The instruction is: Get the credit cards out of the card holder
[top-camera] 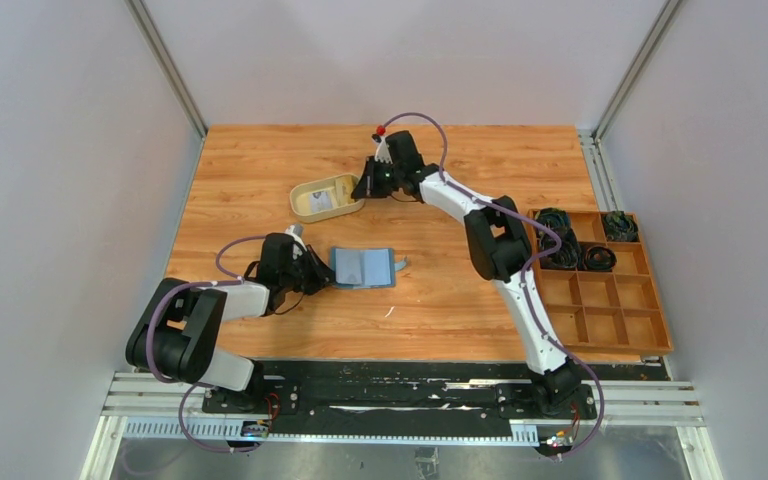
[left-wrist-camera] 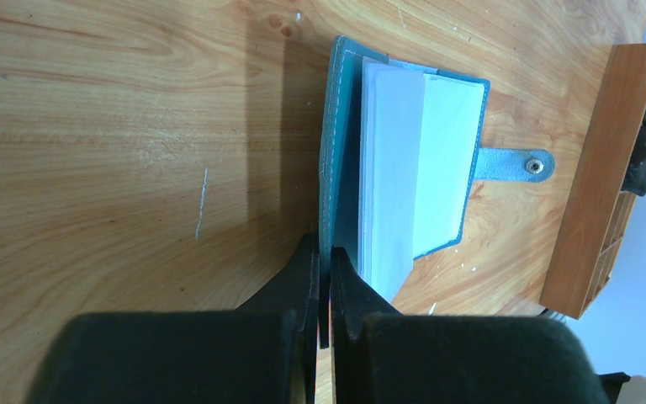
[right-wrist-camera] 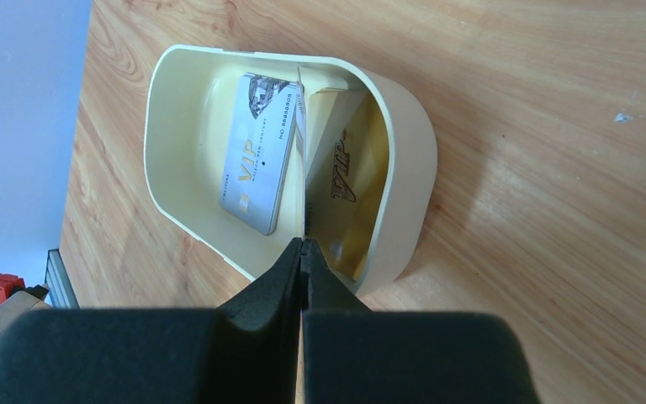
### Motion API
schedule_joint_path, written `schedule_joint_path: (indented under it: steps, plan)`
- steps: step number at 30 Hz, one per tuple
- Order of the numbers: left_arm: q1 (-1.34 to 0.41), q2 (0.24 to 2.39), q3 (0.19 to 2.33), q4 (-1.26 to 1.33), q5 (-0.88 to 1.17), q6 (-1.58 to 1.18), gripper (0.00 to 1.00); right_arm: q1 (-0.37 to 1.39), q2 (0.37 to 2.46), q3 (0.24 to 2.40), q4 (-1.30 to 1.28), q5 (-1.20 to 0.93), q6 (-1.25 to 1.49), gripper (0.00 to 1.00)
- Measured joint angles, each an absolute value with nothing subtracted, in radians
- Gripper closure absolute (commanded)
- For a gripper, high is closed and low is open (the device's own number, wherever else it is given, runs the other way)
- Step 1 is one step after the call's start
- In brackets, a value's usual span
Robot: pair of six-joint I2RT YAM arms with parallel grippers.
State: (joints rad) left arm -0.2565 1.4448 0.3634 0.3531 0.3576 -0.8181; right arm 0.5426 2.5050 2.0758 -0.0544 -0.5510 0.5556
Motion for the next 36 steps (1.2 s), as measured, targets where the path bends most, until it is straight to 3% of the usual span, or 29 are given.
schedule_joint_path:
  steps: [36]
  plan:
    - [-0.256, 1.453, 0.374, 0.355, 0.375, -0.797, 1.0, 0.47, 2.166, 1.586, -0.149, -0.55, 0.428, 1.0]
